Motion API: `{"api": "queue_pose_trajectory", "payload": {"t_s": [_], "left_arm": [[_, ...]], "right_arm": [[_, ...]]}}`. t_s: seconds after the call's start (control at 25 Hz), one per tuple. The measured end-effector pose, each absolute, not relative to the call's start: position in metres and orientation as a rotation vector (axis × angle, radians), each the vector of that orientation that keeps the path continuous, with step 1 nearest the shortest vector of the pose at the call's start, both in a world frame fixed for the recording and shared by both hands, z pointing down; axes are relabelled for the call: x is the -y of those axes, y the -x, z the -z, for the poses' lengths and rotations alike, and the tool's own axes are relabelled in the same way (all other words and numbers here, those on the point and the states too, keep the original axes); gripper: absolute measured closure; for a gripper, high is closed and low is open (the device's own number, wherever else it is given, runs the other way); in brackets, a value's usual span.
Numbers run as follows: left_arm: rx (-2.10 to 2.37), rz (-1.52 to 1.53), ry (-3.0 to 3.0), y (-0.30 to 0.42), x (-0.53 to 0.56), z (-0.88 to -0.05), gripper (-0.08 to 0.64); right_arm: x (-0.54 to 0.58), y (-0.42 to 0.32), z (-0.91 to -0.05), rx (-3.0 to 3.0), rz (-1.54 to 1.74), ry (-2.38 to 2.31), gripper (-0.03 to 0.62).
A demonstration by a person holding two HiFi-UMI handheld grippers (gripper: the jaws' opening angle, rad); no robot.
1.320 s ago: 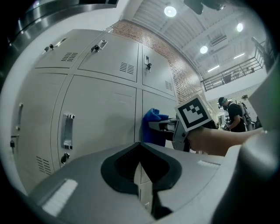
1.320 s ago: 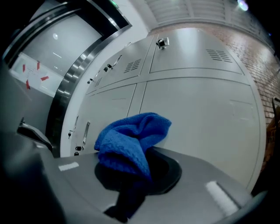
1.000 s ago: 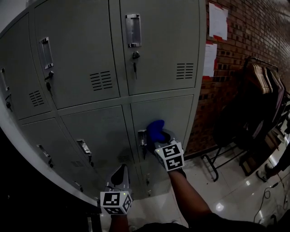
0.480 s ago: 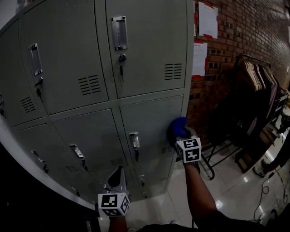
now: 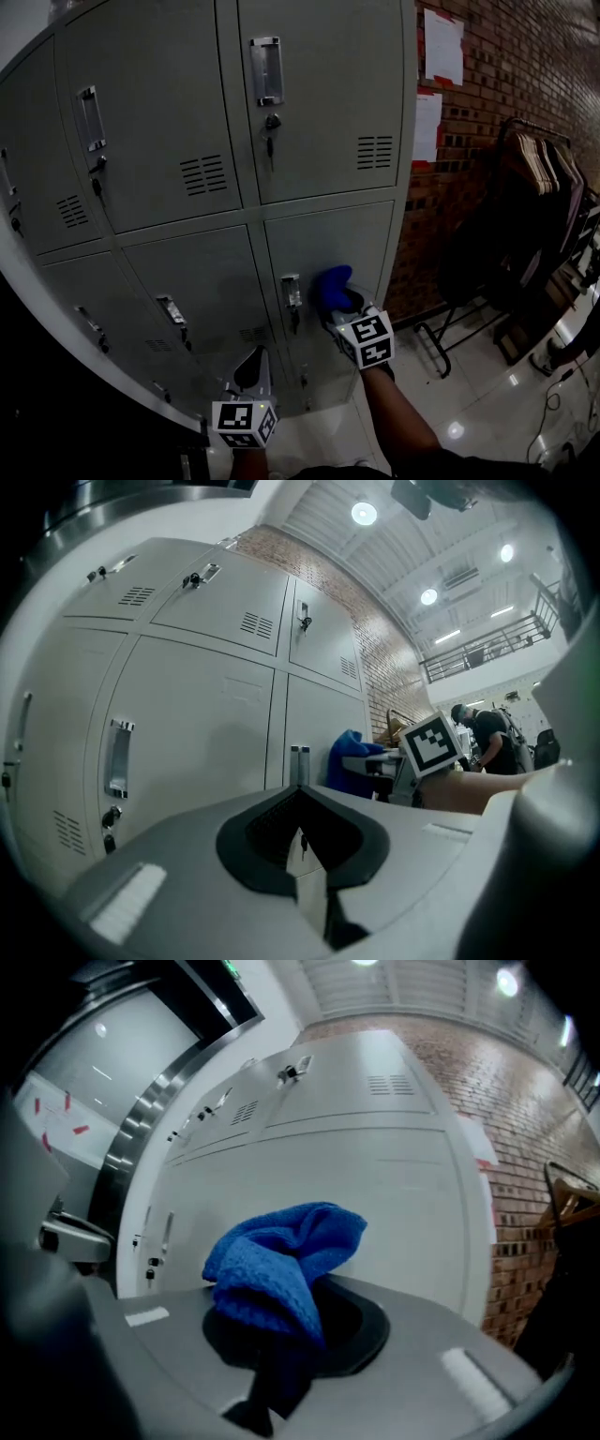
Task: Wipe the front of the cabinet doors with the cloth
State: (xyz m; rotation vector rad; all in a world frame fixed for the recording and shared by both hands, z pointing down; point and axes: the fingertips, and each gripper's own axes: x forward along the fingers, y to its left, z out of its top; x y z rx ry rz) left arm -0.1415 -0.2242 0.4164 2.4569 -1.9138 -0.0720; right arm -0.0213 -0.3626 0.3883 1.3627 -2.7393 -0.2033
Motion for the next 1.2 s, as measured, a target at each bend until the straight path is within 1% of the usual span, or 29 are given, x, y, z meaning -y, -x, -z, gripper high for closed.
{"api": "queue_pose_trajectory", "payload": {"t_s": [0.12, 0.2, 0.36, 0.64, 0.8, 1.04, 1.2], "left_arm": [[1.921, 0.066, -2.449, 0.147, 0.223, -0.417, 0.548], [1.932, 0.067, -2.437, 0.152, 0.222, -0.418, 0.548], [1.963, 0.073, -2.403, 0.167, 0.218, -0.419, 0.548], [1.960, 0.064, -2.391, 0.171, 0.223, -0.425, 0.548], [1.936, 0.051, -2.407, 0.161, 0.226, -0.428, 0.548], [1.908, 0.049, -2.419, 0.150, 0.230, -0.430, 0.548], [1.901, 0.048, -2.425, 0.145, 0.230, -0.432, 0.548]], "right_arm": [[0.352, 0.075, -0.406, 2.763, 0.190, -1.228, 0.538], [0.353, 0.097, -0.417, 2.738, 0.191, -1.190, 0.538], [0.361, 0.102, -0.425, 2.723, 0.180, -1.224, 0.538], [0.372, 0.066, -0.427, 2.646, 0.202, -1.325, 0.538], [0.385, 0.023, -0.435, 2.592, 0.161, -1.422, 0.538], [0.409, -0.061, -0.443, 2.440, 0.113, -1.604, 0.535], [0.418, -0.090, -0.444, 2.382, 0.111, -1.640, 0.532]]}}
